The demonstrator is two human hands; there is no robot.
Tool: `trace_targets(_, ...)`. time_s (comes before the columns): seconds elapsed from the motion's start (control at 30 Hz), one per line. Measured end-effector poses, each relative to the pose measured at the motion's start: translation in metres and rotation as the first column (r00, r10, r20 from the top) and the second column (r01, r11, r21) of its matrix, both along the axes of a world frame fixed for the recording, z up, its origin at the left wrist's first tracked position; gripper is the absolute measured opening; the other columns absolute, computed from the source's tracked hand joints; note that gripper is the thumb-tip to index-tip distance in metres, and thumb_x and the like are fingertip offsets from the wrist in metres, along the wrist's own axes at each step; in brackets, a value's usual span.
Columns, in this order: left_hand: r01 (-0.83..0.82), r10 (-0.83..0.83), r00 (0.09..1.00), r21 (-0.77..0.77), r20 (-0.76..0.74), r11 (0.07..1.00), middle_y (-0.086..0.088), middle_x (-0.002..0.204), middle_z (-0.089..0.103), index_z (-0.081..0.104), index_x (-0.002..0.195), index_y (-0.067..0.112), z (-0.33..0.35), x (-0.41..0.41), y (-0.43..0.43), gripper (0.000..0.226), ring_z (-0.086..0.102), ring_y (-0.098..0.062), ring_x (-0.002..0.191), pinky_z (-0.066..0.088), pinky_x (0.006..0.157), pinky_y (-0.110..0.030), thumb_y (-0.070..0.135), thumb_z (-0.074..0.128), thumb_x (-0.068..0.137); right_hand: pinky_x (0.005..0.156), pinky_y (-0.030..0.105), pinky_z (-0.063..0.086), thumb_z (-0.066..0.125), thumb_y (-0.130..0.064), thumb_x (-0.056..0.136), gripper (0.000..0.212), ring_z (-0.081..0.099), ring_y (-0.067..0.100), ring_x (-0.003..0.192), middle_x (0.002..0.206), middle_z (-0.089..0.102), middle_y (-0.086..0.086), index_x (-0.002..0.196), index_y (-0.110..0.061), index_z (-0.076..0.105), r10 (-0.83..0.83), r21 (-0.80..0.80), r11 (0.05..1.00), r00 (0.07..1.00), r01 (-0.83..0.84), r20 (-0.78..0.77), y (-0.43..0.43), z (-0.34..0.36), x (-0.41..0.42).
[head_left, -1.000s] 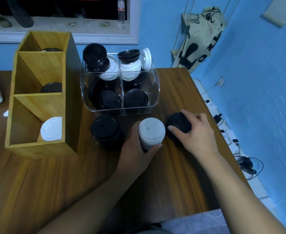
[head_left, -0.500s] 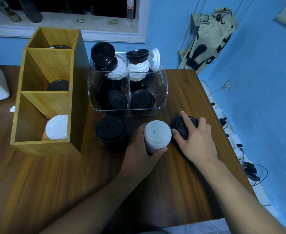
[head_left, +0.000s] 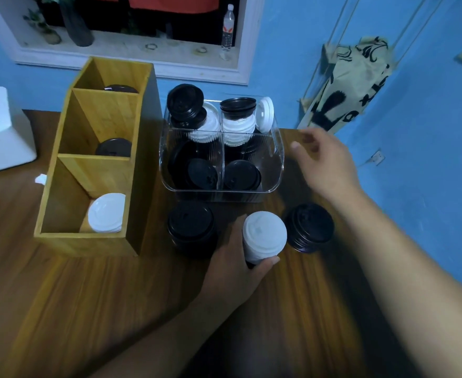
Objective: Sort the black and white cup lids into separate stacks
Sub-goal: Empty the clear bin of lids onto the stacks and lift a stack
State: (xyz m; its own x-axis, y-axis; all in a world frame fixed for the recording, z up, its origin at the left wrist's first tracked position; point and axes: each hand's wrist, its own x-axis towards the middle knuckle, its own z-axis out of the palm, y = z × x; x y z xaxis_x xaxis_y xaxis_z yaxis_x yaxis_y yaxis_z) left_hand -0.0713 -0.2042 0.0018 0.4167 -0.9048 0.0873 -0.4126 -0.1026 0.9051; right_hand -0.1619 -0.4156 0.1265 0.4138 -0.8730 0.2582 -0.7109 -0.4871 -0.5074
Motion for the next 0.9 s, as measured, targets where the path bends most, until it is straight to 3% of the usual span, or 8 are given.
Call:
trace_targets(0.23,-0.006,0.006,1.0,0.003,0.009,1.0,0.043,0.138,0.033,0.028,0.147,0.043,-0.001,-0.001,0.0,0.088,0.032,0.022,0.131,0.026,0.102,0.002,0.05,0.083,0.078,0.094,0.036,0.048,0.066,-0.049,0.092,0.05,0.06,0.02,0.111,0.124,0.065,-0.002,0.134,-0.023,0.057,0.058,0.027,0.998,0.998,-0.059,0.017,-0.063,0.02,0.083)
trace_targets(0.37,-0.004,0.004,1.0,0.023,0.011,1.0,0.035,0.142,0.034,0.029,0.154,0.033,-0.003,-0.001,-0.001,0.094,0.027,0.025,0.13,0.023,0.105,0.003,0.054,0.082,0.078,0.081,0.034,0.051,0.071,-0.039,0.089,0.033,0.065,0.021,0.095,0.098,0.068,-0.005,0.116,-0.022,0.064,0.009,0.036,0.999,0.999,-0.011,0.037,-0.078,0.015,0.097)
trace_targets(0.47,0.004,-0.004,1.0,0.022,0.011,1.0,0.032,0.142,0.034,0.028,0.155,0.033,-0.004,0.0,-0.001,0.095,0.027,0.026,0.129,0.023,0.103,0.003,0.055,0.082,0.079,0.07,0.029,0.049,0.073,-0.025,0.088,0.019,0.062,0.013,0.074,0.084,0.064,-0.006,0.105,-0.024,0.065,-0.029,0.142,0.99,0.98,0.001,0.196,-0.081,0.015,0.1)
trace_targets(0.57,0.002,-0.002,1.0,0.011,0.01,1.0,0.032,0.142,0.037,0.031,0.153,0.032,-0.003,0.001,-0.001,0.094,0.031,0.021,0.132,0.025,0.104,0.001,0.053,0.083,0.078,0.064,0.029,0.049,0.071,-0.014,0.089,0.021,0.055,0.007,0.061,0.081,0.062,-0.003,0.109,-0.02,0.066,-0.11,0.286,0.958,0.885,-0.027,0.452,-0.069,0.028,0.086)
trace_targets(0.7,-0.011,0.011,1.0,-0.002,0.017,1.0,0.033,0.14,0.038,0.034,0.15,0.034,-0.003,0.0,-0.001,0.091,0.034,0.016,0.133,0.027,0.105,0.0,0.05,0.085,0.076,0.061,0.029,0.052,0.063,-0.007,0.092,0.023,0.059,0.016,0.07,0.094,0.064,0.009,0.112,-0.015,0.068,-0.24,0.444,0.881,0.655,-0.162,0.717,-0.014,0.036,0.032)
trace_targets(0.77,-0.01,0.01,1.0,-0.002,0.022,1.0,0.032,0.141,0.04,0.035,0.148,0.038,-0.003,0.001,-0.001,0.089,0.037,0.012,0.134,0.029,0.106,-0.002,0.05,0.085,0.076,0.062,0.027,0.054,0.058,-0.003,0.096,0.021,0.063,0.017,0.074,0.101,0.068,0.01,0.112,-0.015,0.066,-0.305,0.514,0.832,0.603,-0.207,0.737,0.028,0.026,-0.006)
trace_targets(0.9,-0.012,0.012,1.0,0.007,0.016,1.0,0.032,0.141,0.044,0.036,0.144,0.042,-0.004,0.001,-0.002,0.085,0.04,0.012,0.133,0.032,0.107,-0.004,0.047,0.087,0.076,0.072,0.032,0.062,0.053,-0.003,0.1,0.02,0.072,0.017,0.082,0.096,0.074,0.007,0.113,-0.013,0.066,-0.481,0.651,0.738,0.536,-0.179,0.694,0.105,-0.01,-0.071)
